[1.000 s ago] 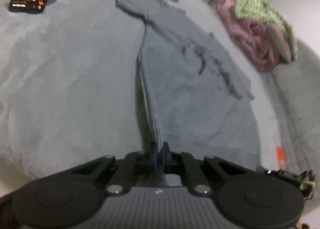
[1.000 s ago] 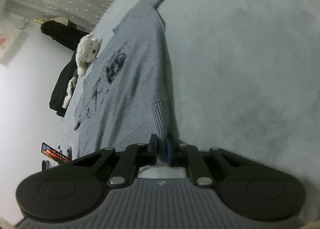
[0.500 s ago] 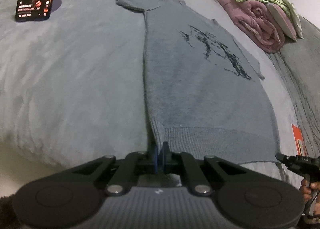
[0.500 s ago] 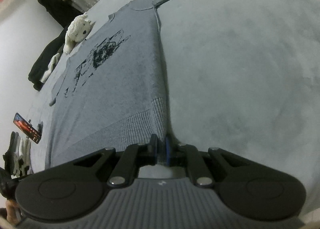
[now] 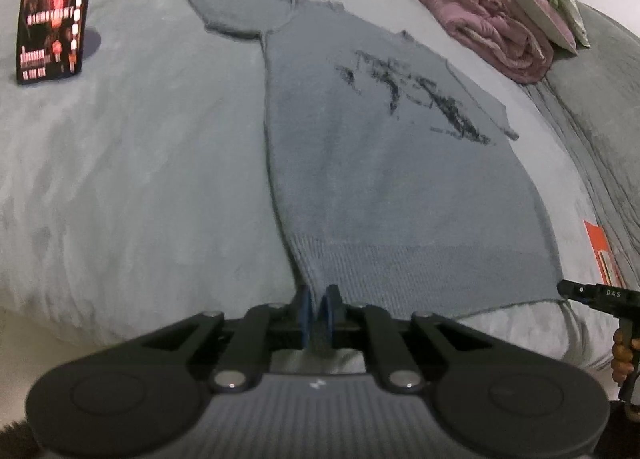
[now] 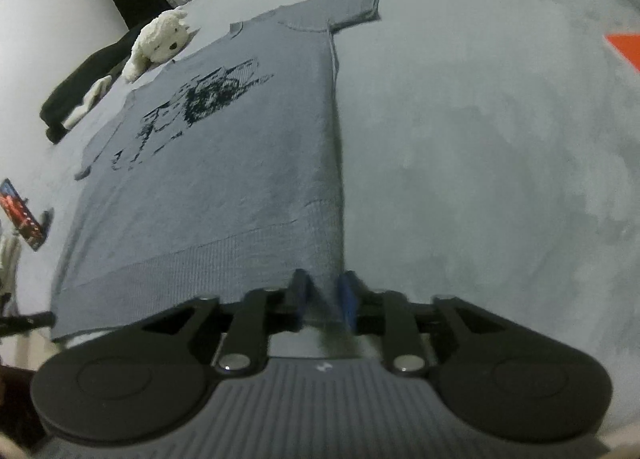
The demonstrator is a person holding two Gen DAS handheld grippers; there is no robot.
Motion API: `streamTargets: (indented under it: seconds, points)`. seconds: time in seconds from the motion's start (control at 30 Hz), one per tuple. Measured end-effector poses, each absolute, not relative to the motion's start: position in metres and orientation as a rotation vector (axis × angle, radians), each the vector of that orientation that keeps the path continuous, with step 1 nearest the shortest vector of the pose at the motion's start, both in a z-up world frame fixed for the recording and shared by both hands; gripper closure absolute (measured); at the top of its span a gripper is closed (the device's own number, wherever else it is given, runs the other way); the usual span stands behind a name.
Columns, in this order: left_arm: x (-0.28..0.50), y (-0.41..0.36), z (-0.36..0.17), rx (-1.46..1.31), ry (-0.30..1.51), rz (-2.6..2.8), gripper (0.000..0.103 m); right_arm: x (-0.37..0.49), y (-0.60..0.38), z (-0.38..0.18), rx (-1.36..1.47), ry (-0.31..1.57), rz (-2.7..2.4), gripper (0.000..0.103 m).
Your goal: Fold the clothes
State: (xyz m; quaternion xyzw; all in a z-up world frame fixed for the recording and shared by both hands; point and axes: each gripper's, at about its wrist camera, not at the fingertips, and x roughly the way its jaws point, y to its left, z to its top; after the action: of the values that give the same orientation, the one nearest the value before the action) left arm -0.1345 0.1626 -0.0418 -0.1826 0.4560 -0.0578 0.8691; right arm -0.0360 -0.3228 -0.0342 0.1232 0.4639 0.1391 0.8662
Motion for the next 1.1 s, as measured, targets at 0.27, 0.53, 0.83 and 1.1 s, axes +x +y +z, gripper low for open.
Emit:
streamTargets:
  seconds: [0.27, 0.53, 0.83, 1.1]
  points:
    - [-0.097, 0.146, -0.007, -0.236, 0.810, -0.072, 0.050, -0.020, -0.311, -0.025, 0.202, 0.866, 0.197, 0.062]
    - [-0.018, 0.102, -0.005, -0.168, 0.739, -0.101, 0.032, 0.017, -0.274, -0.022, 0.201, 0.797, 0.215, 0.062]
    - [0.039, 0.073, -0.058, -0.179, 0.677, -0.074, 0.031, 0.053, -0.225, -0.029, 0.185, 0.762, 0.241, 0.062]
    - [0.055, 0.070, -0.079, -0.161, 0.604, -0.020, 0.025, 0.081, -0.170, -0.040, 0.139, 0.778, 0.296, 0.062]
